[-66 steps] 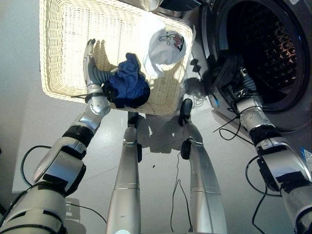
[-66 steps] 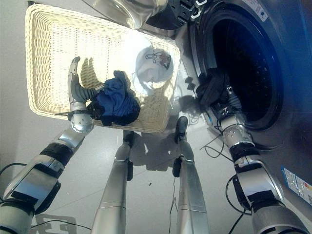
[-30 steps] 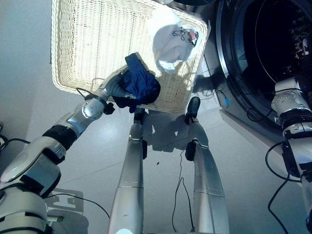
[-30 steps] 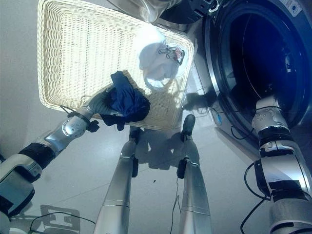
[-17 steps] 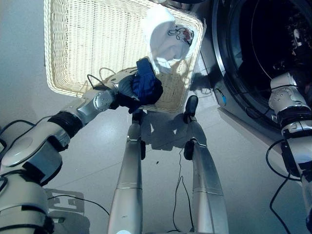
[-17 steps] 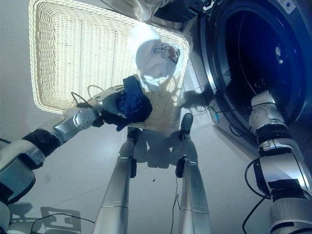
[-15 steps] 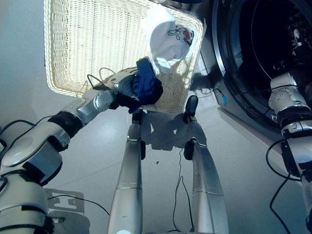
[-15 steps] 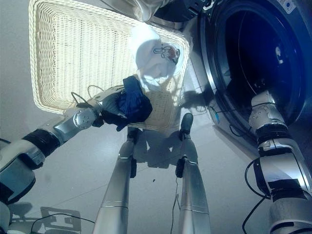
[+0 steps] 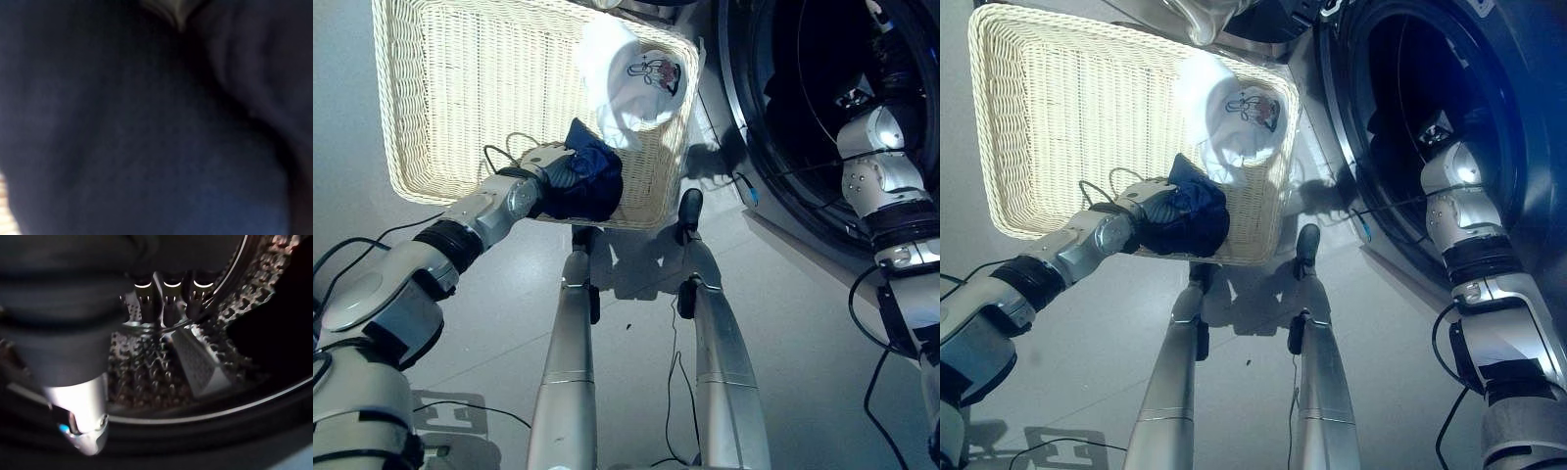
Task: Put the clothes into the washing machine.
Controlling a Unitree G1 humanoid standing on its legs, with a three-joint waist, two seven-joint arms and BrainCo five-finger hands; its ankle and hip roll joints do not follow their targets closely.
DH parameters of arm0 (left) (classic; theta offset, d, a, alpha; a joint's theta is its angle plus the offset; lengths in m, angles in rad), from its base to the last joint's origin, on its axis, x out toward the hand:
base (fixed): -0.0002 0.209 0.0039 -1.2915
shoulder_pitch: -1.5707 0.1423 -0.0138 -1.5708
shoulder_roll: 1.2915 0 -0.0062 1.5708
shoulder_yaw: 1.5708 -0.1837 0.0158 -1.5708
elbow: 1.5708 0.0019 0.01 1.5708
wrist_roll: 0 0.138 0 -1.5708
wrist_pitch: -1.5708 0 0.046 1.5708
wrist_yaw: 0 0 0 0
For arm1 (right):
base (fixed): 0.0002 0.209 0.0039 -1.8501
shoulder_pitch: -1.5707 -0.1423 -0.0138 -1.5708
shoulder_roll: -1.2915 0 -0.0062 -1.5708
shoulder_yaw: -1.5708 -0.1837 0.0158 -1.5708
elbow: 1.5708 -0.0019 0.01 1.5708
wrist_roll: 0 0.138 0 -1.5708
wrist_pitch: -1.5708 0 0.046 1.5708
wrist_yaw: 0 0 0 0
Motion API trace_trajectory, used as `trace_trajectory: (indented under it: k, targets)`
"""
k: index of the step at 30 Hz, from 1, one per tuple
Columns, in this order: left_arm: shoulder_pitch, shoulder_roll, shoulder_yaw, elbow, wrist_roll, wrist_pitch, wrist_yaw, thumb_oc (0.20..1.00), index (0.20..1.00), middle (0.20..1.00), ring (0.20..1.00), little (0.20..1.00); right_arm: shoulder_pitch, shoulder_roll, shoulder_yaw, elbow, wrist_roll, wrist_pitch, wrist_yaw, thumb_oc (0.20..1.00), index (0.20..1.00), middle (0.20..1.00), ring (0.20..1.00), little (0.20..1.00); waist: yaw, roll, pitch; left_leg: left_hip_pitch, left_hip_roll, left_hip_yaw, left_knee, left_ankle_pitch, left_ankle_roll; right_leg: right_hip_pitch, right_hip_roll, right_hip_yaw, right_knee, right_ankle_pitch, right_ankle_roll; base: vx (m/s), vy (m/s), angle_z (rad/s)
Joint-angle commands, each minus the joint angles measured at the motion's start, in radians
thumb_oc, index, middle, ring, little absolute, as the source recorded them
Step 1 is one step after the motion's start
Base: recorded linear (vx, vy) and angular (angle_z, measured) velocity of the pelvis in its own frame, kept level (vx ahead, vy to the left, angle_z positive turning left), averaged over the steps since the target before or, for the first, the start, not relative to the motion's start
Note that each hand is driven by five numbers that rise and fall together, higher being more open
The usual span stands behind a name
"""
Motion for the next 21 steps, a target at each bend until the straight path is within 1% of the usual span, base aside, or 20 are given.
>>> trace_trajectory:
  k: [1, 6, 7, 8, 10, 11, 12, 13, 14, 16, 18, 20, 21]
  targets:
    - [0.092, -0.046, 0.081, -0.009, 0.035, -0.013, -0.018, 0.200, 0.200, 0.200, 0.200, 0.200, 0.002, -0.045, -0.016, -0.097, -0.061, 0.000, 0.001, 1.000, 1.000, 1.000, 1.000, 1.000, -0.020, 0.089, -0.020, 0.042, -0.086, 0.036, -0.109, 0.050, 0.081, 0.056, 0.089, -0.106, 0.060, -0.092, 0.089, 0.00, 0.000, 0.00]
    - [0.114, -0.065, 0.127, -0.011, -0.066, -0.027, -0.014, 0.200, 0.200, 0.200, 0.200, 0.200, 0.040, -0.026, -0.029, -0.152, -0.064, 0.019, 0.023, 1.000, 1.000, 1.000, 1.000, 1.000, -0.022, 0.086, -0.020, 0.043, -0.084, 0.039, -0.113, 0.055, 0.080, 0.057, 0.090, -0.107, 0.063, -0.091, 0.089, 0.00, 0.000, 0.00]
    - [0.132, -0.072, 0.155, -0.013, -0.152, -0.047, 0.004, 0.200, 0.200, 0.200, 0.200, 0.200, 0.057, -0.018, -0.036, -0.174, -0.071, 0.027, 0.027, 1.000, 1.000, 1.000, 1.000, 1.000, -0.023, 0.086, -0.020, 0.042, -0.085, 0.039, -0.112, 0.057, 0.080, 0.056, 0.091, -0.106, 0.064, -0.089, 0.089, 0.00, 0.000, 0.00]
    - [0.142, -0.078, 0.175, -0.014, -0.193, -0.060, 0.018, 0.200, 0.200, 0.200, 0.200, 0.200, 0.066, -0.015, -0.040, -0.185, -0.074, 0.031, 0.030, 1.000, 1.000, 1.000, 1.000, 1.000, -0.022, 0.085, -0.020, 0.043, -0.085, 0.040, -0.114, 0.058, 0.080, 0.056, 0.092, -0.106, 0.063, -0.089, 0.089, 0.00, 0.000, 0.00]
    - [0.175, -0.106, 0.247, -0.014, -0.350, -0.118, 0.073, 0.200, 0.200, 0.200, 0.200, 0.200, 0.100, 0.000, -0.053, -0.222, -0.089, 0.046, 0.038, 1.000, 1.000, 1.000, 1.000, 1.000, -0.023, 0.084, -0.020, 0.044, -0.085, 0.042, -0.119, 0.061, 0.081, 0.055, 0.093, -0.106, 0.065, -0.090, 0.089, 0.00, 0.000, 0.00]
    - [0.185, -0.115, 0.270, -0.014, -0.381, -0.131, 0.080, 0.200, 0.200, 0.200, 0.200, 0.200, 0.110, 0.006, -0.058, -0.230, -0.092, 0.050, 0.042, 1.000, 1.000, 1.000, 1.000, 1.000, -0.022, 0.085, -0.020, 0.044, -0.085, 0.041, -0.119, 0.061, 0.081, 0.055, 0.093, -0.106, 0.066, -0.091, 0.089, 0.00, 0.000, 0.00]
    - [0.206, -0.133, 0.318, -0.015, -0.462, -0.172, 0.098, 0.200, 0.200, 0.200, 0.200, 0.200, 0.130, 0.019, -0.067, -0.243, -0.092, 0.055, 0.062, 1.000, 1.000, 1.000, 1.000, 1.000, -0.021, 0.085, -0.020, 0.044, -0.086, 0.041, -0.118, 0.062, 0.081, 0.055, 0.091, -0.107, 0.069, -0.092, 0.089, 0.00, 0.000, 0.00]
    - [0.217, -0.143, 0.348, -0.011, -0.486, -0.195, 0.101, 0.200, 0.200, 0.200, 0.200, 0.200, 0.142, 0.027, -0.074, -0.252, -0.094, 0.059, 0.072, 1.000, 1.000, 1.000, 1.000, 1.000, -0.020, 0.084, -0.020, 0.045, -0.086, 0.041, -0.119, 0.062, 0.081, 0.055, 0.090, -0.108, 0.070, -0.093, 0.090, 0.00, 0.000, 0.00]
    - [0.238, -0.159, 0.394, -0.016, -0.550, -0.242, 0.117, 0.200, 0.200, 0.200, 0.200, 0.200, 0.169, 0.041, -0.084, -0.278, -0.099, 0.069, 0.095, 1.000, 1.000, 1.000, 1.000, 1.000, -0.020, 0.084, -0.020, 0.044, -0.087, 0.039, -0.120, 0.063, 0.082, 0.054, 0.088, -0.109, 0.072, -0.094, 0.090, 0.00, 0.000, 0.00]
    - [0.275, -0.189, 0.477, -0.031, -0.601, -0.316, 0.162, 0.200, 0.200, 0.200, 0.200, 0.200, 0.218, 0.072, -0.100, -0.330, -0.100, 0.092, 0.131, 1.000, 1.000, 1.000, 1.000, 1.000, -0.019, 0.082, -0.020, 0.043, -0.089, 0.039, -0.119, 0.065, 0.082, 0.051, 0.088, -0.111, 0.078, -0.097, 0.089, 0.00, 0.000, 0.00]
    - [0.296, -0.208, 0.524, -0.045, -0.619, -0.356, 0.182, 0.200, 0.200, 0.200, 0.200, 0.200, 0.250, 0.095, -0.104, -0.368, -0.128, 0.101, 0.143, 1.000, 1.000, 1.000, 1.000, 1.000, -0.018, 0.082, -0.020, 0.045, -0.089, 0.038, -0.122, 0.067, 0.082, 0.051, 0.088, -0.112, 0.082, -0.099, 0.087, 0.00, 0.000, 0.00]
    - [0.333, -0.240, 0.595, -0.090, -0.641, -0.431, 0.209, 0.200, 0.200, 0.200, 0.200, 0.200, 0.310, 0.134, -0.110, -0.434, -0.158, 0.124, 0.172, 1.000, 1.000, 1.000, 1.000, 1.000, -0.016, 0.079, -0.020, 0.048, -0.092, 0.036, -0.128, 0.070, 0.083, 0.052, 0.088, -0.115, 0.084, -0.103, 0.085, 0.00, 0.000, 0.00]
    - [0.346, -0.255, 0.619, -0.109, -0.625, -0.463, 0.230, 0.200, 0.200, 0.200, 0.200, 0.200, 0.331, 0.151, -0.110, -0.460, -0.167, 0.133, 0.180, 1.000, 1.000, 1.000, 1.000, 1.000, -0.016, 0.078, -0.020, 0.048, -0.092, 0.035, -0.128, 0.072, 0.084, 0.051, 0.087, -0.116, 0.087, -0.103, 0.084, 0.00, 0.000, 0.00]
